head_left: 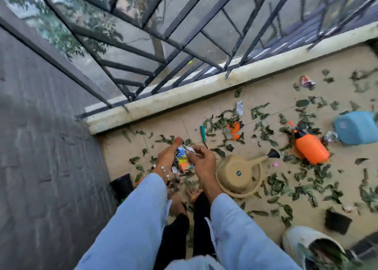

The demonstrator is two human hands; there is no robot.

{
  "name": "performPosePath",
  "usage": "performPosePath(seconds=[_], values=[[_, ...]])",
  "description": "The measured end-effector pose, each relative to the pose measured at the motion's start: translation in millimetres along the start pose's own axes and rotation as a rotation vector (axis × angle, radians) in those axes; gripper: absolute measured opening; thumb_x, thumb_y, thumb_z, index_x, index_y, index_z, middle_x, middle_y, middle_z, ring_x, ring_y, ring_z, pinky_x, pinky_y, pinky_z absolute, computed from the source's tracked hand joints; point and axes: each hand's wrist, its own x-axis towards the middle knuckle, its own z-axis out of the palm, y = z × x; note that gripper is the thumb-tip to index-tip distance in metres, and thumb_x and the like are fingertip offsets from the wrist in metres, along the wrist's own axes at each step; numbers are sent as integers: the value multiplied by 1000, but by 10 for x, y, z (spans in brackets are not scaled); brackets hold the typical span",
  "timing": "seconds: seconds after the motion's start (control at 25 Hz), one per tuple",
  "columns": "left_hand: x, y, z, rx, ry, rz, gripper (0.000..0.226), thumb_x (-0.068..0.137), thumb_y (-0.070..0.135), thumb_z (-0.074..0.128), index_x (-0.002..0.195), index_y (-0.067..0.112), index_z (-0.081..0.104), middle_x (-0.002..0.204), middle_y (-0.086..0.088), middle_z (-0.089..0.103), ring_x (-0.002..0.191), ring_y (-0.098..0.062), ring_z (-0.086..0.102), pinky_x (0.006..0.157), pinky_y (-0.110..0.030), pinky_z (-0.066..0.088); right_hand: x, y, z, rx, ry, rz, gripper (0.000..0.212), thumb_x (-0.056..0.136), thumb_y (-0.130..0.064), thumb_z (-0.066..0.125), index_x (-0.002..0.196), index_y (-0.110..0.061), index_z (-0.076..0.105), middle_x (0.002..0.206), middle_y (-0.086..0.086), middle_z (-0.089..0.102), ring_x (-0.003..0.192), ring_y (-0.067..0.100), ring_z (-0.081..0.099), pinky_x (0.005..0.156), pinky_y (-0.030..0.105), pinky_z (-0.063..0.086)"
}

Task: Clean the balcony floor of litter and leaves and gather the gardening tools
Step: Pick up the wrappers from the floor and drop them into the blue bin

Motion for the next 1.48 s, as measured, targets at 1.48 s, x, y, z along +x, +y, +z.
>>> performPosePath(seconds=[1.48], values=[[2901,1930,4499,1385,-25,478,16,63,20,63,76,24,70,86,-13,72,87,-35,67,82,-42,56,4922,856,-2378,-362,117,392,28,90,-18,52,112,-6,65,122,13,59,113,30,53,92,33,43]])
